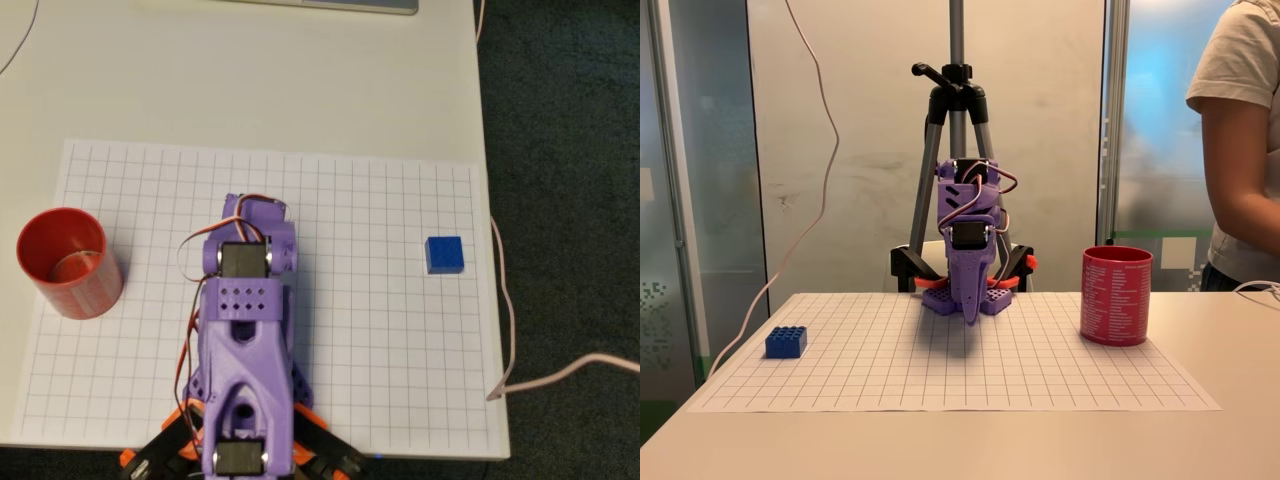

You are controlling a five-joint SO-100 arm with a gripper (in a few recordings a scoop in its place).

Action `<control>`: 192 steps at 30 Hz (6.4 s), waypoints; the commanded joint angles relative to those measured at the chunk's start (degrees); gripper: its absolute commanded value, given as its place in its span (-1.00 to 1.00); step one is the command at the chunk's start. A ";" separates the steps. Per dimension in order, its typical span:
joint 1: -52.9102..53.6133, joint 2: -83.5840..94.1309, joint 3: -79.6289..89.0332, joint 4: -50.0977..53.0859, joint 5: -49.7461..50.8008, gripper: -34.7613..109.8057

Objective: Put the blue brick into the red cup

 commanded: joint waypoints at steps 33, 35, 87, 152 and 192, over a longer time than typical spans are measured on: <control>-2.72 0.00 -0.53 -0.70 -1.32 -0.52; -2.72 0.00 -0.53 -0.70 -1.32 -0.52; 4.48 -88.86 -78.05 -5.36 -7.38 -0.52; 54.76 -88.33 -70.05 7.82 29.18 0.15; 54.05 -103.89 -66.97 -2.99 30.32 -0.52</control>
